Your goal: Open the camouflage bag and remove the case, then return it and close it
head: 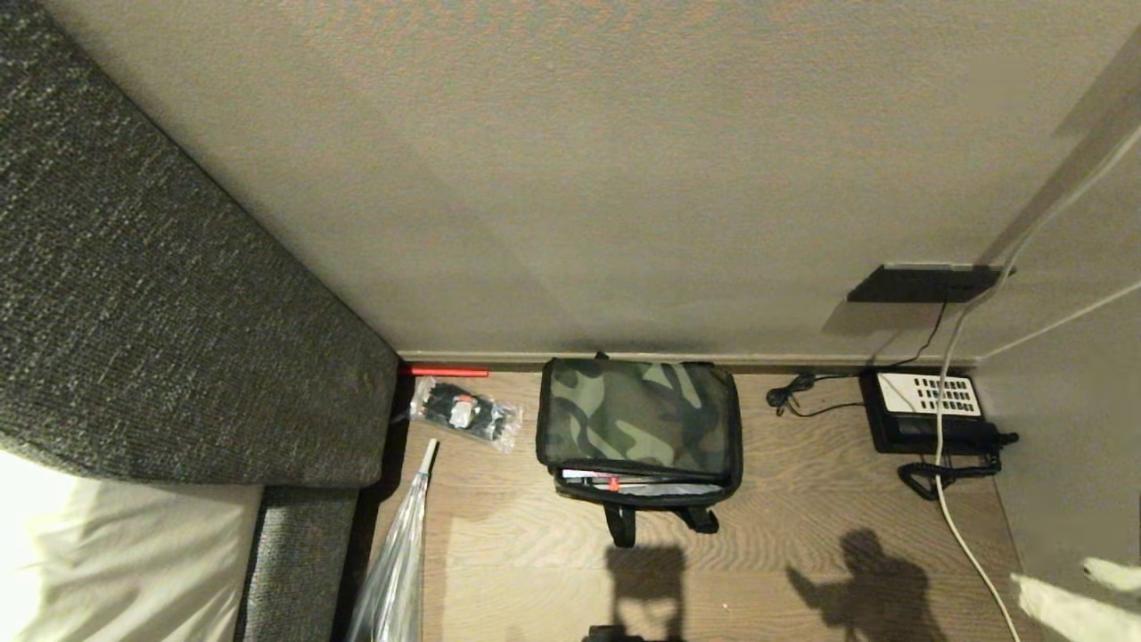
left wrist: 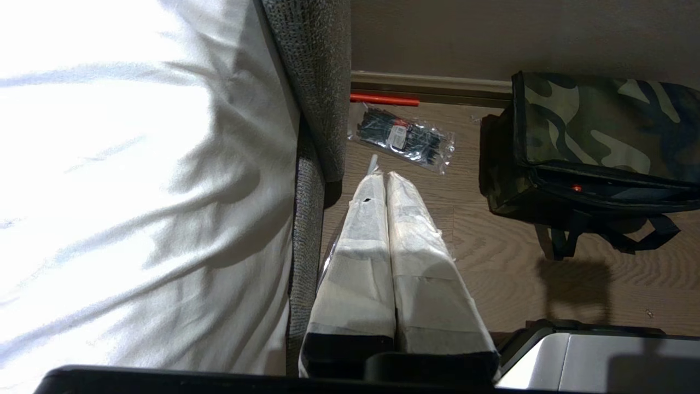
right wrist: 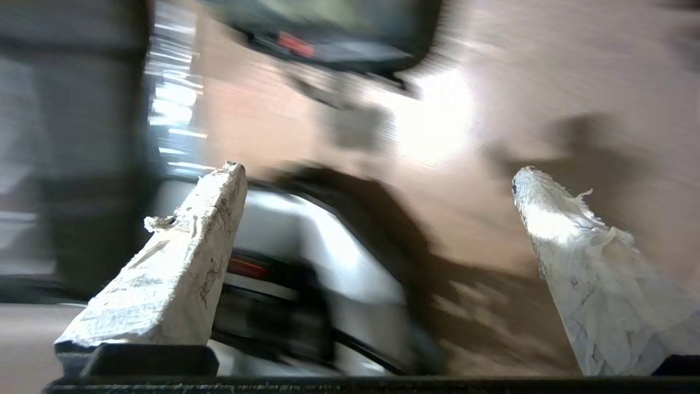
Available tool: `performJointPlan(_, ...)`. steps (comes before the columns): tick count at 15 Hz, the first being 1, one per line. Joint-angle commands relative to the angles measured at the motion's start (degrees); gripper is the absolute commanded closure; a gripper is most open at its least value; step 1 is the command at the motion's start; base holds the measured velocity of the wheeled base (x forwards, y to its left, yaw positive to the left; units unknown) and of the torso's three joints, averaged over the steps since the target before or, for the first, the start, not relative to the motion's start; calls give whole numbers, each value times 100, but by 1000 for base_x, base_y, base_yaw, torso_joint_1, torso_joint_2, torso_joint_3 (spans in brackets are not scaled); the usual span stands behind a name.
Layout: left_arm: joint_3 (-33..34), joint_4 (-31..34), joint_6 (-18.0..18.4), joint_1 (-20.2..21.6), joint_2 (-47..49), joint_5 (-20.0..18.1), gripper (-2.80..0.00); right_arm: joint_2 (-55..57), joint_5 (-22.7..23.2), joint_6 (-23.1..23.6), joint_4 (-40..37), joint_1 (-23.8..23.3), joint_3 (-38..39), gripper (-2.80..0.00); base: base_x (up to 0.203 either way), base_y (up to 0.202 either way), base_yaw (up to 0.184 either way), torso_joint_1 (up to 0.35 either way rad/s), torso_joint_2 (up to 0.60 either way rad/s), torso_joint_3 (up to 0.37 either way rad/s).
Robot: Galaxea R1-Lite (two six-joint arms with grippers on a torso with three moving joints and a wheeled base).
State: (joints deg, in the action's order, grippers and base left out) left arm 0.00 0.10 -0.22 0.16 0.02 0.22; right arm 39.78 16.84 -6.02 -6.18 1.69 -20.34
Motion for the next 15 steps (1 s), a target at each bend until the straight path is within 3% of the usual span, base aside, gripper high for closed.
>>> performJointPlan(1, 0, -1, -4, 2, 0, 4, 0, -2152, -812, 419, -673, -119, 719, -280, 0, 0, 0, 0, 0, 0)
performJointPlan(2, 0, -1, -4, 2, -1, 4, 0, -2473, -1021, 619, -863, -158, 972, -280, 0, 0, 0, 0, 0, 0)
performJointPlan(4, 9, -1, -4, 2, 6, 4, 0, -2581, -963, 960, -1057, -201, 1125, -280, 0, 0, 0, 0, 0, 0)
performJointPlan(8, 8, -1, -4, 2, -2, 4, 0, -2626, -963, 1038, -1023, -203, 1151, -280, 0, 0, 0, 0, 0, 0)
performJointPlan(9, 2, -1, -4, 2, 3, 4, 0, -2706, -981, 1019, -1040, -197, 1219, 0, 0, 0, 0, 0, 0, 0)
performJointPlan(15, 0, -1, -4, 2, 5, 4, 0, -3105, -1010, 1128, -696, -151, 1329, 0, 0, 0, 0, 0, 0, 0)
